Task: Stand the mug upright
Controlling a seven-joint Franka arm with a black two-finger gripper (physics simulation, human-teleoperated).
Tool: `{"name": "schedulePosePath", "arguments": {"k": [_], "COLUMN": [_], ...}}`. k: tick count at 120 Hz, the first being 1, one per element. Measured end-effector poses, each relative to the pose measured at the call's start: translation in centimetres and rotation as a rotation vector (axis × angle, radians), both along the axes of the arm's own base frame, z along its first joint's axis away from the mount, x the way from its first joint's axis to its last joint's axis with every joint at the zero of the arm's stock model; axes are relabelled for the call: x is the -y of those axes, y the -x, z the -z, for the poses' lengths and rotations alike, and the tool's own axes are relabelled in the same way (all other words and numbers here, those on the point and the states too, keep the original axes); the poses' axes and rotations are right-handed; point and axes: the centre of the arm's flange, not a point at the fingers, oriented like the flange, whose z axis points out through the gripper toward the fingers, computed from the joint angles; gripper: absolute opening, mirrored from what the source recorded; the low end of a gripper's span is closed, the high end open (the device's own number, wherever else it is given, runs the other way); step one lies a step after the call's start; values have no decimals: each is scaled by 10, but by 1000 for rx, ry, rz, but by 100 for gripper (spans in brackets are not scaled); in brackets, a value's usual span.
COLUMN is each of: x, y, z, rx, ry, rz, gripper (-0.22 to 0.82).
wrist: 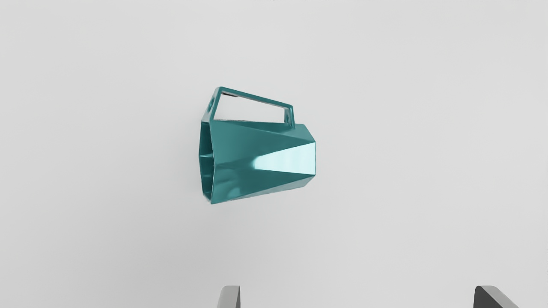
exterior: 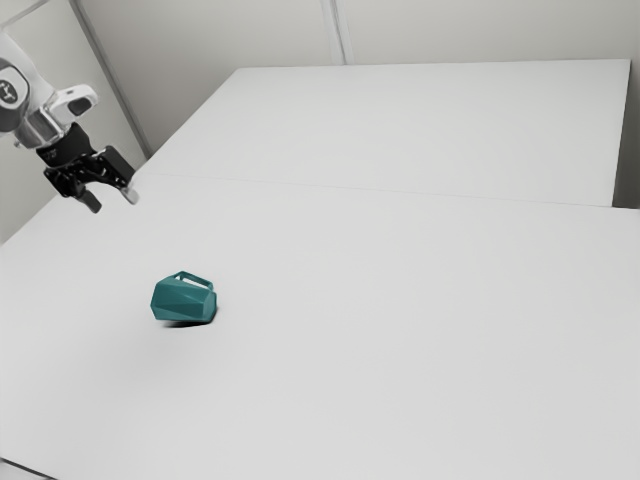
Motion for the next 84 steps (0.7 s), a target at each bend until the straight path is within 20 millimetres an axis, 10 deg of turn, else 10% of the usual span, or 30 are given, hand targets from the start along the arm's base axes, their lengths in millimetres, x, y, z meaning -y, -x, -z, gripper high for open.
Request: {"name": "schedulePosePath", "arguments": {"k": [84], "x": [-95], "y": [55], "z": [125], "rx": [253], "ry": [251], "rz": [55], "gripper": [60]}}
